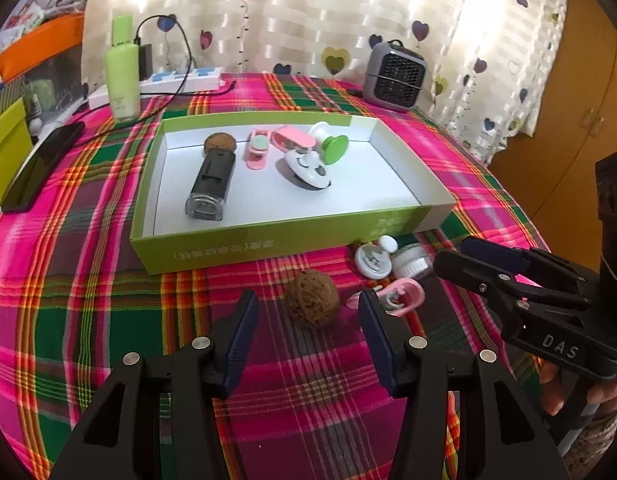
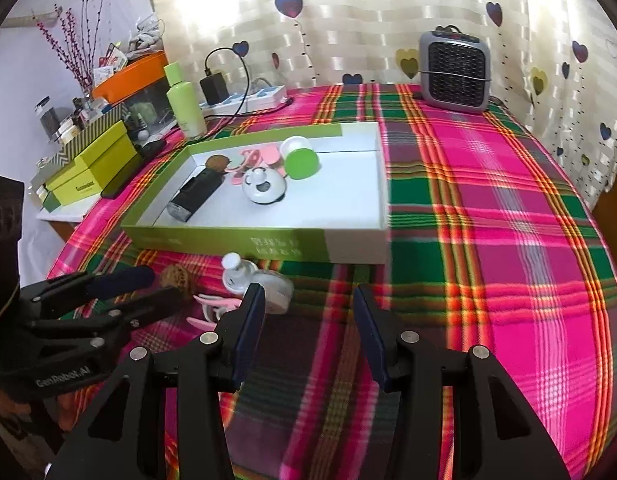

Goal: Organize objects
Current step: 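Grasp the walnut with the left tool while the right tool grasps the white round cylinder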

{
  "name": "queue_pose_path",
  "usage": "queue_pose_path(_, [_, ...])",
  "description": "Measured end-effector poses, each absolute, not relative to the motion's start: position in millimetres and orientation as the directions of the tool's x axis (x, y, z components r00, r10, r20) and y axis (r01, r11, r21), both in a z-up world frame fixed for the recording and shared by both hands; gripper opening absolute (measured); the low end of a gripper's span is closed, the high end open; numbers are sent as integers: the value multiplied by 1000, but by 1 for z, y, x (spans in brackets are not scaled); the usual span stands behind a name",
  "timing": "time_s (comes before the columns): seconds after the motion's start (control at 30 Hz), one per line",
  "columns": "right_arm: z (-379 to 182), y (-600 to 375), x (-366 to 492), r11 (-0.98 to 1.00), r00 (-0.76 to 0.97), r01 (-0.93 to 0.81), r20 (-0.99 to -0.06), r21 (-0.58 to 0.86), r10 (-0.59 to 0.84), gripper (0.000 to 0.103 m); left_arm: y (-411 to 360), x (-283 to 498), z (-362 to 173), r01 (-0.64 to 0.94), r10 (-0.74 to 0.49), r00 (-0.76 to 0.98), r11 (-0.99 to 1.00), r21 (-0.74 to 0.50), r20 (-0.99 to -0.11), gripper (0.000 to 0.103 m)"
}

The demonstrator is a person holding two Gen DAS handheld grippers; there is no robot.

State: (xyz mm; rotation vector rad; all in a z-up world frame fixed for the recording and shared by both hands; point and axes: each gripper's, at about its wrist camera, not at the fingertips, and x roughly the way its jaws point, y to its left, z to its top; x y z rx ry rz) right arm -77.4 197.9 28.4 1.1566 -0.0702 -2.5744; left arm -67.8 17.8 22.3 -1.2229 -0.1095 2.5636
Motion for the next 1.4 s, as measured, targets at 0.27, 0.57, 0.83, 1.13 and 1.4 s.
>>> queue_pose_path(0.27, [24, 189, -86, -938, -598, 281, -727, 205, -338, 47, 12, -75, 16, -206, 288, -579, -957, -204, -762, 51])
queue_pose_path(0.57, [21, 183, -93, -930, -577, 289, -735, 225, -357, 47, 10, -77, 14, -208, 290, -582, -956, -206, -760, 51])
queue_pose_path(0.83, [14, 185, -98, -927, -556, 279, -745, 250, -368, 47, 11, -82, 15, -207, 298, -581, -954, -216, -757, 51])
queue_pose_path(1.13, [14, 185, -98, -930, -562, 287, -745, 231, -359, 47, 12, -84, 14, -215, 306, -579, -951, -221, -756, 33])
queue_pose_path(1.4, [13, 185, -98, -928, -563, 286, -742, 237, -363, 35, 11, -82, 13, -218, 311, -581, -950, -224, -752, 28])
